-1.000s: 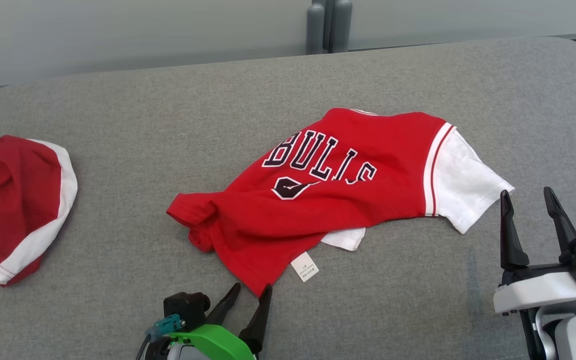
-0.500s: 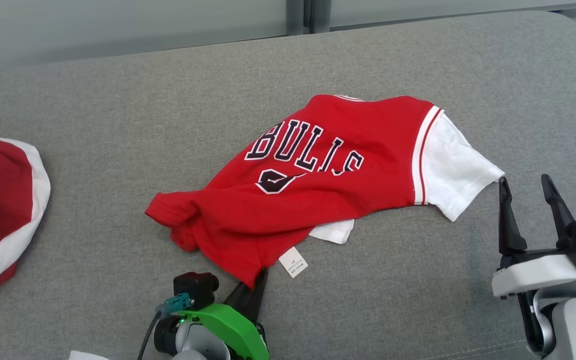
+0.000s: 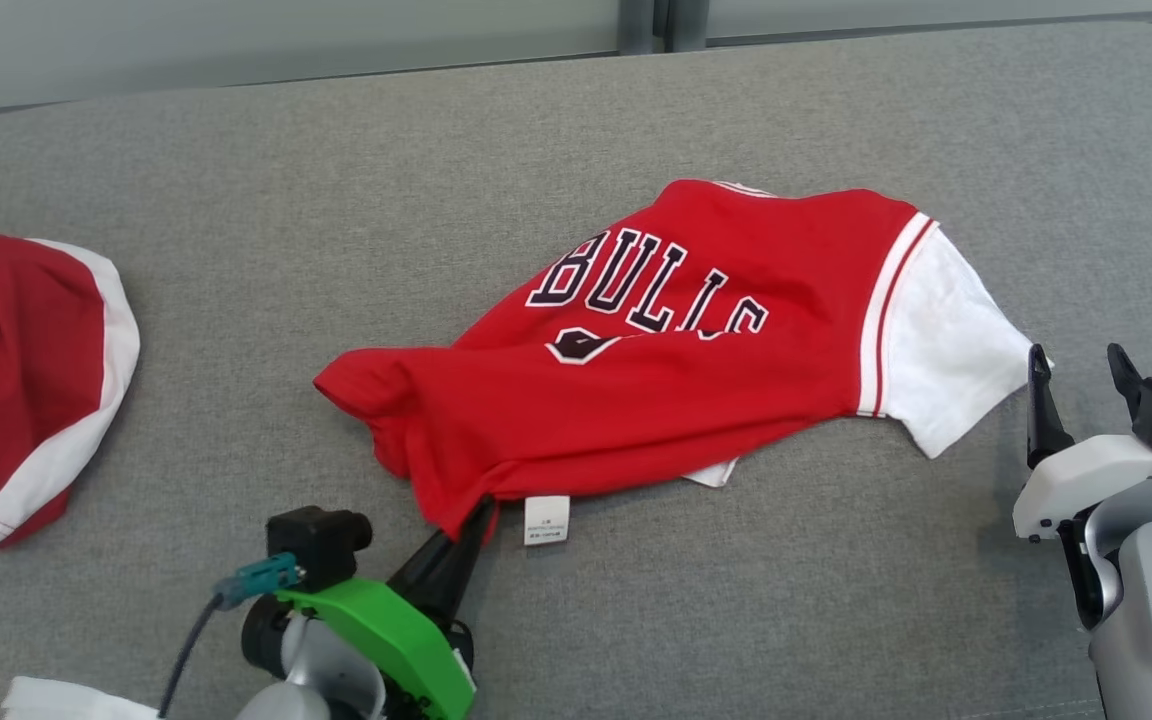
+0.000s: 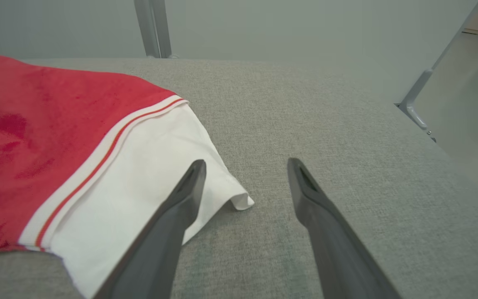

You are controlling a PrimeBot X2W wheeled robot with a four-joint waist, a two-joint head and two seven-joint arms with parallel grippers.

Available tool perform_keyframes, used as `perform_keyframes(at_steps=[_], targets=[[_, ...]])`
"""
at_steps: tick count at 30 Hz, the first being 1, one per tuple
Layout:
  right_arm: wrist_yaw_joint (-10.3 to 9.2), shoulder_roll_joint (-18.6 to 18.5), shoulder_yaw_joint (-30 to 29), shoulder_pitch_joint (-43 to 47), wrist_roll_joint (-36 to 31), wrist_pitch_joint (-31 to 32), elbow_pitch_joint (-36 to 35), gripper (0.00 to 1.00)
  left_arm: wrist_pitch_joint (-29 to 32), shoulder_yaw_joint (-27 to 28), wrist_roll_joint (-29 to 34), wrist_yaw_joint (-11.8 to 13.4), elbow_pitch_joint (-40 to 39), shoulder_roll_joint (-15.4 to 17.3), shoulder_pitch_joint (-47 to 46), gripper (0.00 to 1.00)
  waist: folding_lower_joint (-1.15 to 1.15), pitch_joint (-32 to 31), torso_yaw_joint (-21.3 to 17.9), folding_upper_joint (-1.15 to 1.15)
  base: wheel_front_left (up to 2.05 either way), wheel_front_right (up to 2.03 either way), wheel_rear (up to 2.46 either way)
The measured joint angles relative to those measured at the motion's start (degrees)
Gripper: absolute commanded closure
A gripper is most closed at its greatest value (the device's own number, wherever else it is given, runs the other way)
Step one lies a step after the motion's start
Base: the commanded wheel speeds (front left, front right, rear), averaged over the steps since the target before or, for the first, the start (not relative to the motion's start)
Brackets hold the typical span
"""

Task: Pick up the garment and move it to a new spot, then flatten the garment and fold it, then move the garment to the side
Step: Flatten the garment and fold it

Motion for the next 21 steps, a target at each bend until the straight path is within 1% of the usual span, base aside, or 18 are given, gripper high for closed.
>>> perform_keyframes(at_steps=[4, 7, 10, 13, 17, 18, 19, 21], targets=[[0.00, 0.0, -0.7, -2.2, -1.9, -0.2, 5.2, 0.00, 4.4, 2.2, -1.7, 2.4, -9.6, 4.6, 3.5, 1.00, 0.00, 0.2, 1.4, 0.00, 0.00, 0.00, 0.00], [0.00, -0.3, -1.0, -3.4, -3.7, -0.3, 8.9, 0.00, 6.3, 3.5, -2.8, 3.9, -15.4, 6.4, 5.4, 1.00, 0.00, 0.4, 2.4, 0.00, 0.00, 0.00, 0.00], [0.00, -0.5, -1.4, -4.4, -5.4, -0.3, 12.2, 0.00, 7.4, 3.9, -3.6, 5.2, -19.0, 7.2, 6.4, 1.00, 0.00, 0.7, 3.2, 0.00, 0.00, 0.00, 0.00], [-0.01, -0.6, -1.8, -5.4, -6.7, -0.6, 15.4, 0.00, 7.9, 3.8, -3.6, 5.9, -20.8, 7.2, 6.8, 1.00, 0.00, 1.0, 3.7, 0.00, 0.00, 0.00, 0.00], [-0.09, 0.1, -1.8, -7.6, -6.2, -0.8, 19.5, 0.00, 7.9, 3.7, -3.6, 6.5, -21.9, 7.1, 6.9, 1.00, 0.00, 1.5, 4.0, 0.00, 0.00, 0.00, 0.00], [-0.23, 0.2, -1.3, -8.3, -5.1, -0.7, 20.8, 0.56, 7.9, 3.7, -3.6, 6.6, -22.0, 7.1, 6.9, 1.00, 0.00, 1.6, 4.1, 0.00, 0.00, 0.00, 0.00], [-0.45, 0.5, -0.1, -9.0, -3.9, -0.6, 22.0, 1.00, 7.9, 3.7, -3.6, 6.6, -22.0, 7.1, 6.9, 1.00, 0.00, 1.6, 4.1, 0.00, 0.00, 0.00, 0.00], [-0.46, 1.1, 2.4, -10.4, -0.8, -0.5, 23.4, 1.00, 7.7, 4.1, -3.5, 6.7, -22.5, 7.0, 6.5, 1.00, 0.00, 1.6, 4.0, 0.00, 0.00, 0.00, 0.00]])
